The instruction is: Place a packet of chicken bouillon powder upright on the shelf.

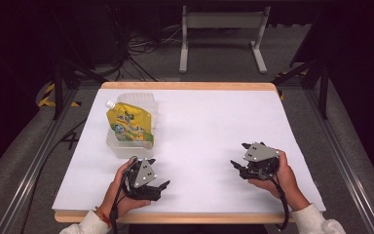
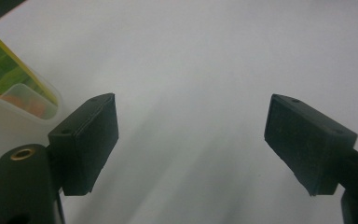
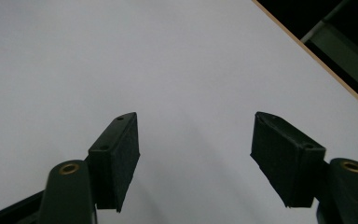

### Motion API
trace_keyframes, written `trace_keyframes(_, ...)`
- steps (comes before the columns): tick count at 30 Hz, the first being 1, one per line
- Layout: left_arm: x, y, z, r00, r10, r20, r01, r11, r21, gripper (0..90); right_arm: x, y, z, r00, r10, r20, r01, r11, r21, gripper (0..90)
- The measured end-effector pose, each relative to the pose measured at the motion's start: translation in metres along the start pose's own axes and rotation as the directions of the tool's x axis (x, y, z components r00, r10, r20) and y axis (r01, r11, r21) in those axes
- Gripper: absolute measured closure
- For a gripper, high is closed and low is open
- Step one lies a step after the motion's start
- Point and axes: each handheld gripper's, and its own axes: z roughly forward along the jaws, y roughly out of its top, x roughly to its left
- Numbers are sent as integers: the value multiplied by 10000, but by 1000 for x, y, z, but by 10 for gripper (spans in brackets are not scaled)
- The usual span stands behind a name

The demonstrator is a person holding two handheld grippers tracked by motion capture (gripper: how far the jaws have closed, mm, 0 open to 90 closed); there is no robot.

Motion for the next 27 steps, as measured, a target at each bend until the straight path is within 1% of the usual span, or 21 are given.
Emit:
trace_keyframes(2,-1,-1,2,9999,86,52,-87,9999,83,175,-1,-6,-3,9999,23,111,-24,10000,72,317)
trace_keyframes(3,-2,-1,3,10000,48,84,-49,9999,92,175,-2,-9,-4,9999,64,143,-65,9999,76,311)
trace_keyframes(5,-2,-1,4,9999,67,146,-70,9998,176,168,-2,-15,-7,9995,230,198,-232,9997,123,301)
trace_keyframes(9,-3,0,5,9997,116,217,-118,9999,98,167,-4,-28,-13,9987,355,378,-361,9992,158,286)
trace_keyframes(12,-4,0,6,9994,209,287,-214,9997,156,165,-6,-37,-18,9974,571,430,-575,9983,88,269)
trace_keyframes(14,-4,0,6,9993,211,308,-216,9996,165,161,-7,-42,-21,9968,691,407,-693,9976,21,262)
trace_keyframes(16,-5,-1,6,9992,220,337,-226,9996,178,154,-9,-48,-24,9955,818,481,-819,9966,7,244)
trace_keyframes(17,-5,-1,6,9992,220,337,-226,9996,178,150,-9,-48,-24,9955,818,481,-819,9966,7,244)
trace_keyframes(18,-5,-1,6,9991,234,344,-241,9995,181,150,-9,-53,-26,9942,986,440,-986,9951,-17,239)
trace_keyframes(21,-4,-2,6,9988,310,390,-317,9993,189,141,-11,-65,-32,9910,1247,478,-1248,9922,-4,223)
trace_keyframes(22,-4,-2,6,9988,310,390,-317,9993,189,140,-11,-65,-32,9910,1247,478,-1248,9922,-4,223)
trace_keyframes(23,-4,-2,6,9988,235,426,-243,9995,181,137,-12,-71,-34,9888,1382,569,-1386,9903,27,215)
trace_keyframes(24,-4,-3,6,9987,247,447,-254,9995,163,137,-12,-71,-34,9888,1382,569,-1386,9903,27,215)
trace_keyframes(25,-4,-3,6,9988,251,420,-257,9996,145,135,-12,-77,-37,9856,1579,604,-1583,9874,12,215)
trace_keyframes(27,-4,-3,6,9986,287,440,-292,9995,116,134,-11,-84,-38,9822,1735,718,-1745,9846,90,212)
